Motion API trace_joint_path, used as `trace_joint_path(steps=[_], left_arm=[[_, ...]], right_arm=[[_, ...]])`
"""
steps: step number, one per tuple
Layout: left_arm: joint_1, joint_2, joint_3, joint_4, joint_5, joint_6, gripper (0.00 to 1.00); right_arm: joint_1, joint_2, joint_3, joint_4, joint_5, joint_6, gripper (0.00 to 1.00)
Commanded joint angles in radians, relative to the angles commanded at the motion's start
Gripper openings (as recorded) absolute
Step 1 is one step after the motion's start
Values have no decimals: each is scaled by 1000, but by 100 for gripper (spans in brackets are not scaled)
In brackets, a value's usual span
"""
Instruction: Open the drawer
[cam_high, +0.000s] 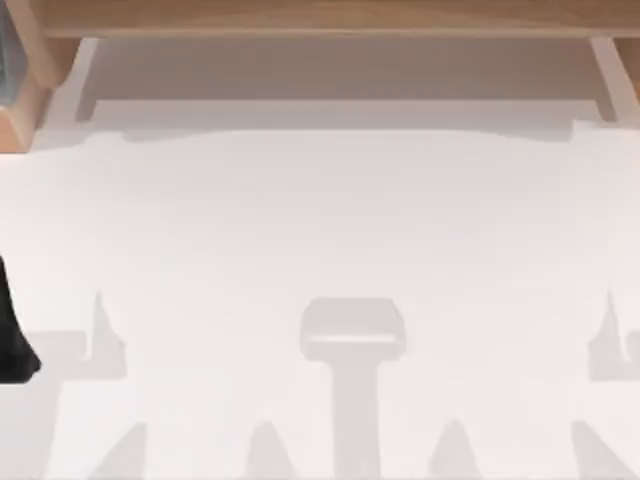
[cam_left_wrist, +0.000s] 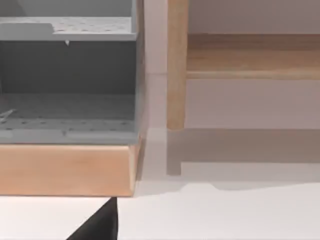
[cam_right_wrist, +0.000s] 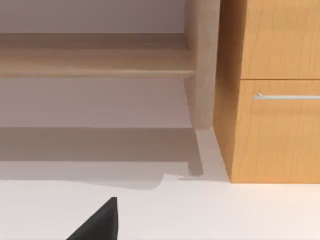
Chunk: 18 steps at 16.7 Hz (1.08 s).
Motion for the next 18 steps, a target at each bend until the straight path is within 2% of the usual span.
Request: trace_joint_path(steps=[3, 6, 10, 18], left_arm=[[0, 0, 0, 0, 0, 0, 100], [0, 0, 0, 0, 0, 0, 100], [0, 0, 0, 0, 0, 0, 100], [0, 0, 0, 0, 0, 0, 100]], right_arm=[[-3, 12, 10, 11, -11, 1, 100], [-57, 107, 82, 83, -96, 4, 100], [-181, 376, 210, 220, -221, 6, 100], [-448, 918, 438, 458, -391, 15, 100]])
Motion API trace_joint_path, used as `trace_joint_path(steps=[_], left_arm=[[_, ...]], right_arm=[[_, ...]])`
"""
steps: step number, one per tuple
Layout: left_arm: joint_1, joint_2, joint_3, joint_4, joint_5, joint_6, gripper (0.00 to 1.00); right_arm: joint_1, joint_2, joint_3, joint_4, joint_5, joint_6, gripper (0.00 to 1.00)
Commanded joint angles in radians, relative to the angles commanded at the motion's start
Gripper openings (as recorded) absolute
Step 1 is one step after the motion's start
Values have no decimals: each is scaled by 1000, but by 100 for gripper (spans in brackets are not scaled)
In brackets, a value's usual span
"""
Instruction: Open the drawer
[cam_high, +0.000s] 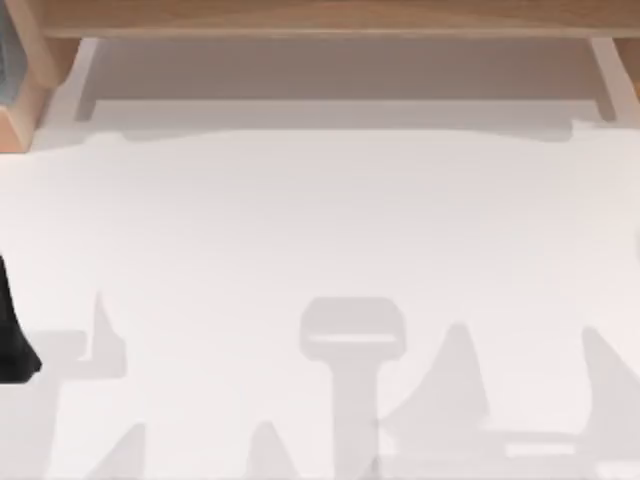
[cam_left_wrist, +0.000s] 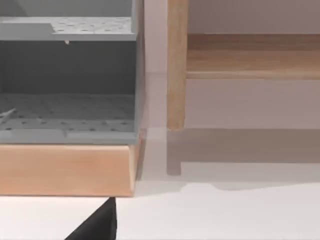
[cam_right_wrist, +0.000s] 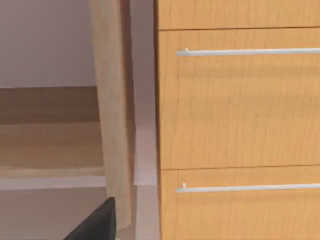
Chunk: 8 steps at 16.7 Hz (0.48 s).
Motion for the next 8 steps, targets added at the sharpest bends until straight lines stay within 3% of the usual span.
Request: trace_joint_path(steps=[4, 8], left_arm=[[0, 0, 0, 0, 0, 0, 100], [0, 0, 0, 0, 0, 0, 100]], right_arm=[[-103, 219, 110, 116, -110, 2, 100], [-125, 285, 154, 163, -171, 3, 100]])
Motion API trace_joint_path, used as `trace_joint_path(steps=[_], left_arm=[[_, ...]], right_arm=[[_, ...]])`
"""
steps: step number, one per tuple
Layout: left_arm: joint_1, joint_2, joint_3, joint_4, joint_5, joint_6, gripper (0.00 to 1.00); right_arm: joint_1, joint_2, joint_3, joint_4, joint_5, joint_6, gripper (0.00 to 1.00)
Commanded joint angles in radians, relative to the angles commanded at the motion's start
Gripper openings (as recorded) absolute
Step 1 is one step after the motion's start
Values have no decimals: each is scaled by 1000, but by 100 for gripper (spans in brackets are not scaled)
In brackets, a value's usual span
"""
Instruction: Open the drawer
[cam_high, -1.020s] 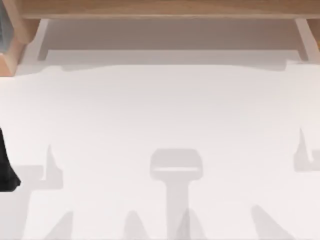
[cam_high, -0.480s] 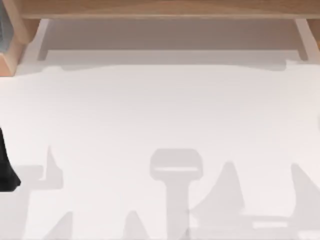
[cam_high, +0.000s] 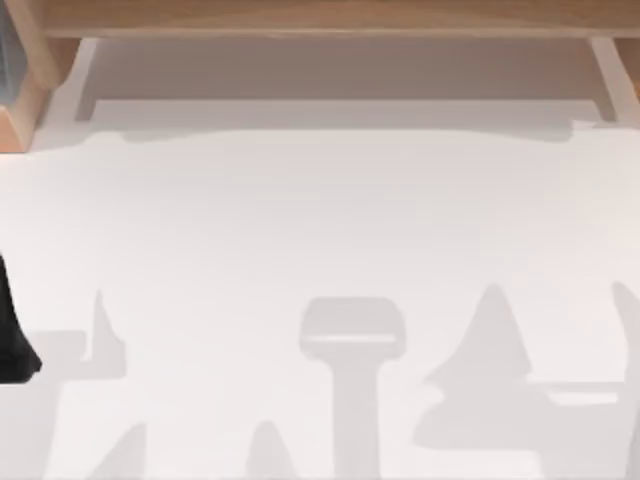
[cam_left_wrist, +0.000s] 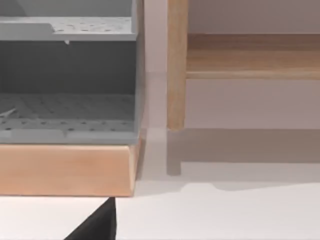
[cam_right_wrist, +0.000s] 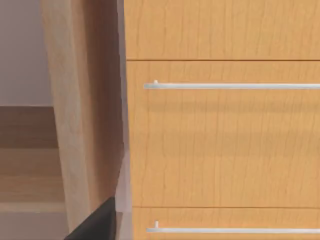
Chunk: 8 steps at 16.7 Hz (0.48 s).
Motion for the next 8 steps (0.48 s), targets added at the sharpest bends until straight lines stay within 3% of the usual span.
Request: trace_joint_path(steps=[8], left_arm=[[0, 0, 0, 0, 0, 0, 100]], right_arm=[[6, 58, 27, 33, 4, -66, 100]])
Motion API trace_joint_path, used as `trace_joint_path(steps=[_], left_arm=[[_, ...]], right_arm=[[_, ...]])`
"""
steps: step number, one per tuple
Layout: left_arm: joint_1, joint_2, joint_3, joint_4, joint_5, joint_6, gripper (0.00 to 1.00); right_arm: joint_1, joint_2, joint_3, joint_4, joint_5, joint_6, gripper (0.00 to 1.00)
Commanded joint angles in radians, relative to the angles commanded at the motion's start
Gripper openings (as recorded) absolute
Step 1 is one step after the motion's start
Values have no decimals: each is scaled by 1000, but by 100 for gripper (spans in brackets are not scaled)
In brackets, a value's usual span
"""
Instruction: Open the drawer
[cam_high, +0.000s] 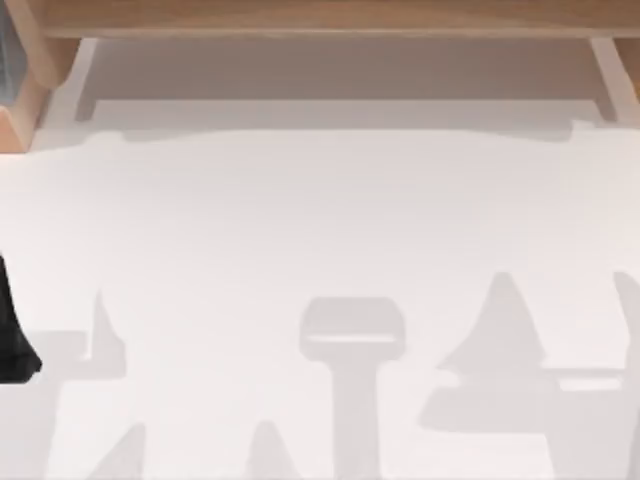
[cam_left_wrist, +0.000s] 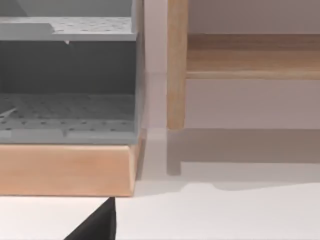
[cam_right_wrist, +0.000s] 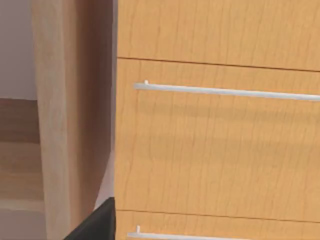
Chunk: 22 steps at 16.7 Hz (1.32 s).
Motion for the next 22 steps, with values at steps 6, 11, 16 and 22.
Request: trace_joint_path(steps=[6, 11, 16, 22], left_arm=[[0, 0, 0, 0, 0, 0, 100], [0, 0, 0, 0, 0, 0, 100], [0, 0, 0, 0, 0, 0, 100], [0, 0, 0, 0, 0, 0, 100]], right_arm=[[14, 338, 154, 176, 25, -410, 100], [45, 675, 316, 361, 66, -964, 100], [85, 931, 437, 502, 112, -1366, 100], [107, 1040, 480, 553, 136, -1509, 100]])
